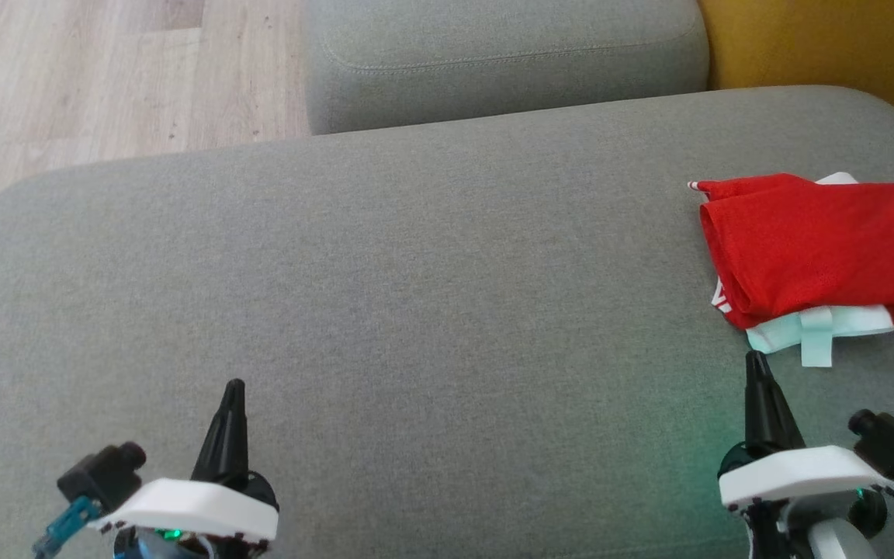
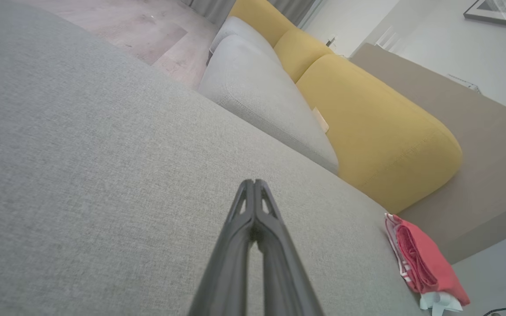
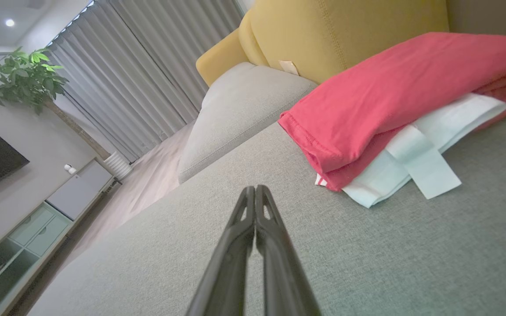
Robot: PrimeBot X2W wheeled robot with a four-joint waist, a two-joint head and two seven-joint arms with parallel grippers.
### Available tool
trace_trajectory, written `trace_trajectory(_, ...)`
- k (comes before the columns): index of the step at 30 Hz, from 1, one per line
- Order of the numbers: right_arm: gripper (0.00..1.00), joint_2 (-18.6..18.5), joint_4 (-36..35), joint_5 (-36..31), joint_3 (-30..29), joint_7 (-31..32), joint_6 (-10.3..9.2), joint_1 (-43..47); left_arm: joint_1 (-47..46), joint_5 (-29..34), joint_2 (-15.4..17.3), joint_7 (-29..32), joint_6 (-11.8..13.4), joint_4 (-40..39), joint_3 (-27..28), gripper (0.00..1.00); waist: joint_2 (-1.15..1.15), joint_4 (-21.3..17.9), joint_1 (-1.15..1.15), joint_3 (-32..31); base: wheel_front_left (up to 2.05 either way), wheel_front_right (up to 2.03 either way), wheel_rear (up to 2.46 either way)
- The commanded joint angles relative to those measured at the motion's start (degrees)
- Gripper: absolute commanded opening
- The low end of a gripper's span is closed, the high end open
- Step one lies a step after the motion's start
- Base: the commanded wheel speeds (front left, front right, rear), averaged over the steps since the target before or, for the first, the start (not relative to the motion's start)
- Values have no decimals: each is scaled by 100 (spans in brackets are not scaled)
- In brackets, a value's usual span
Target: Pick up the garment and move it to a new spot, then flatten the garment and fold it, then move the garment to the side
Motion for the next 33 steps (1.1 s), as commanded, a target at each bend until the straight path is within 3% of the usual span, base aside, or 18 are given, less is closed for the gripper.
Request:
trace_trajectory(1,0,-45,-221,136,-3,32,-1,-318,-357,-119,63,15,-44,-165,125,0,0,2,0,1,0,0,0)
trace_trajectory(33,0,-63,-367,2136,-241,548,-3,-385,-581,-1944,97,523,-171,-25,523,0,0,84,0,38,0,0,0)
